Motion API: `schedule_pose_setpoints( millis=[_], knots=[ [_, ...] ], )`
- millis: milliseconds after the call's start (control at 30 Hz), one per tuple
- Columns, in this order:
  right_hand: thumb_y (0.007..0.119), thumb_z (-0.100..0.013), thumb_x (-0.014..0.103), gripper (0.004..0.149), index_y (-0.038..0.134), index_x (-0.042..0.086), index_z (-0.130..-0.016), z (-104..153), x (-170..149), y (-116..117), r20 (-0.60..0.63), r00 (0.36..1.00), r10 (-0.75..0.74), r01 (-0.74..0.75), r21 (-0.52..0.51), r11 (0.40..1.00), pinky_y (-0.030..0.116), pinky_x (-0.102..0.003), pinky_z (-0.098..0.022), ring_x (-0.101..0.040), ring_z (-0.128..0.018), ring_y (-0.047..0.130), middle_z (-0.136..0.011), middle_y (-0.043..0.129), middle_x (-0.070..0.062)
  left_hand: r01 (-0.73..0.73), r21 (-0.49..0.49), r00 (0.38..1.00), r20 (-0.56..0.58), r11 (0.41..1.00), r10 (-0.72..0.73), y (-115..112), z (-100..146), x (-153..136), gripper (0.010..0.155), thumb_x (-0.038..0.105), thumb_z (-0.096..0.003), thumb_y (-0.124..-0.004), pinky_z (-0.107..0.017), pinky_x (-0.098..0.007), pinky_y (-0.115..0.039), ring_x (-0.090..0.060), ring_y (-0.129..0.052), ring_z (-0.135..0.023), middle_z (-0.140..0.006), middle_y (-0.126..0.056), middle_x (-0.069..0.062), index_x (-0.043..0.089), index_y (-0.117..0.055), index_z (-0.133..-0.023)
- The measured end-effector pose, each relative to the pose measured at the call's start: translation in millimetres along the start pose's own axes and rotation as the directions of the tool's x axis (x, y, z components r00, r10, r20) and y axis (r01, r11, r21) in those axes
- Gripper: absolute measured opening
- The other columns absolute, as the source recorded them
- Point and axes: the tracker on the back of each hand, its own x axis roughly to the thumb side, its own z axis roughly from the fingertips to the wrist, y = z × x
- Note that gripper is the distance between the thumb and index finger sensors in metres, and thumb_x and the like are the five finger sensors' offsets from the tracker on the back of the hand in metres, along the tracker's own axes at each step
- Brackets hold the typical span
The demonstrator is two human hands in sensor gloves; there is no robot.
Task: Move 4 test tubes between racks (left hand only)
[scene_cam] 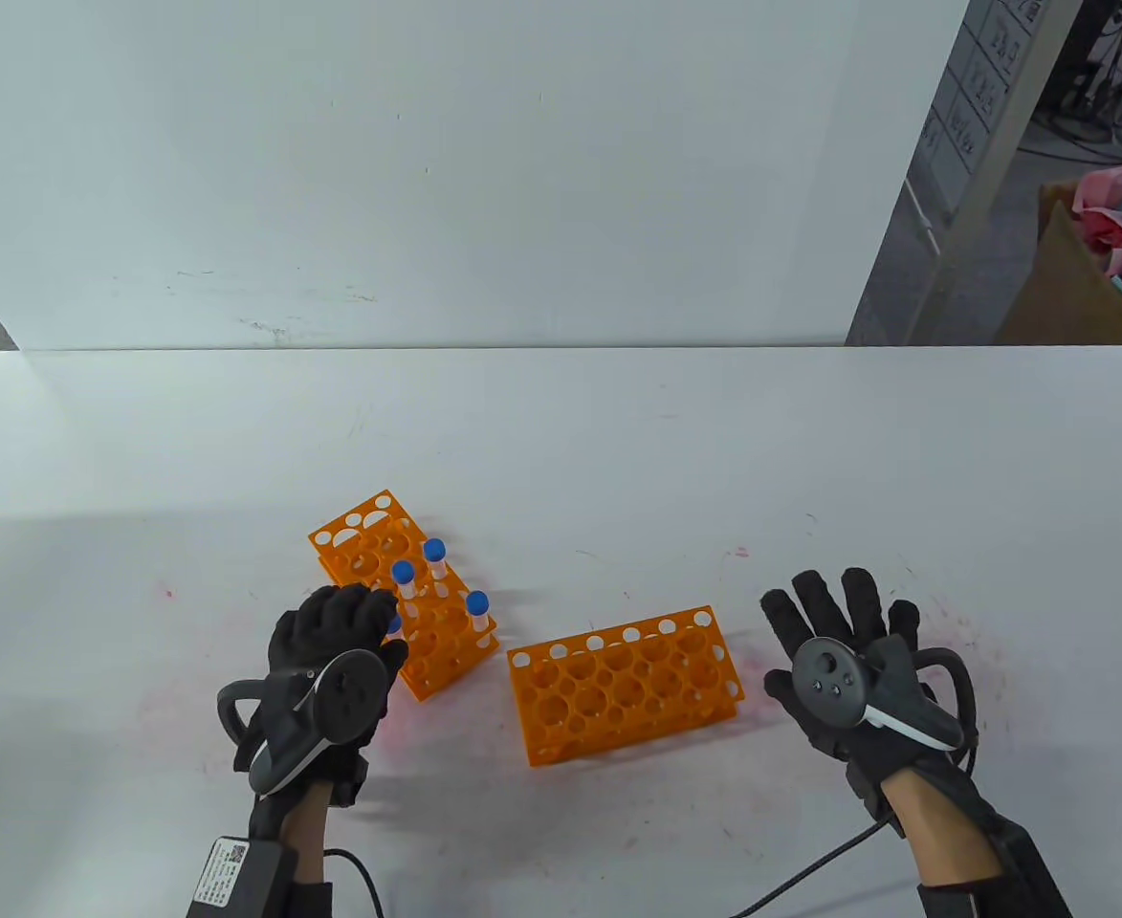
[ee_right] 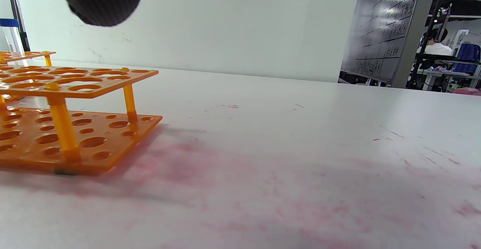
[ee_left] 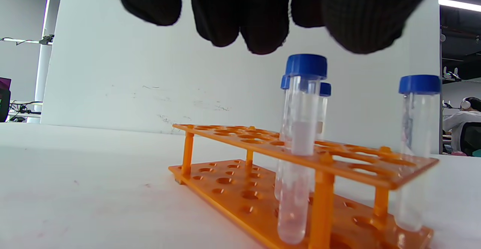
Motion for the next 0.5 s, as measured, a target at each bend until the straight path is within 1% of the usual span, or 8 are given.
schedule_pose_setpoints(
  millis=[100, 233, 267, 500],
  knots=[
    [0.058, -0.054, 0.055, 0.073, 0.018, 0.029, -0.109, 0.0, 0.5, 0.3, 0.001, 1.0, -0.014, 0.014, 0.012, 1.0, 0.023, -0.08, -0.064, -0.053, -0.101, 0.011, -0.12, 0.019, -0.01, -0.009, -0.021, 1.0, -0.007, 1.0, 0.009, -3.3, -3.3, 2.1, 0.059, 0.049, -0.0462, -0.078, -0.072, -0.06, -0.065, -0.031, -0.072, -0.103, -0.109, -0.07, 0.001, 0.036, -0.055, -0.1],
    [0.058, -0.054, 0.055, 0.073, 0.018, 0.029, -0.109, -0.1, 0.9, 0.4, 0.005, 1.0, -0.029, 0.029, 0.02, 0.999, 0.023, -0.079, -0.064, -0.053, -0.101, 0.011, -0.12, 0.019, -0.01, 0.044, -0.038, 0.999, -0.015, 0.998, -0.045, -9.2, -4.8, 4.3, 0.056, 0.048, -0.0465, -0.077, -0.071, -0.06, -0.066, -0.031, -0.075, -0.101, -0.107, -0.073, 0.001, 0.035, -0.058, -0.098],
    [0.058, -0.054, 0.055, 0.073, 0.019, 0.029, -0.109, -0.2, 1.0, 0.6, 0.006, 0.999, -0.031, 0.031, 0.022, 0.999, 0.023, -0.079, -0.065, -0.053, -0.101, 0.011, -0.12, 0.019, -0.01, 0.054, -0.039, 0.998, -0.016, 0.998, -0.055, -10.1, -4.6, 4.4, 0.057, 0.048, -0.0467, -0.077, -0.071, -0.059, -0.067, -0.03, -0.076, -0.1, -0.106, -0.073, 0.002, 0.035, -0.057, -0.098],
    [0.058, -0.054, 0.055, 0.072, 0.02, 0.03, -0.109, -0.6, 1.7, 0.8, 0.01, 0.999, -0.046, 0.045, 0.036, 0.998, 0.023, -0.079, -0.065, -0.053, -0.101, 0.011, -0.12, 0.02, -0.01, -0.005, -0.033, 0.998, -0.057, 0.999, 0.003, -12.7, -6.9, 1.9, 0.055, 0.048, -0.0469, -0.077, -0.07, -0.058, -0.069, -0.03, -0.08, -0.097, -0.103, -0.077, 0.003, 0.034, -0.058, -0.097]
  ],
)
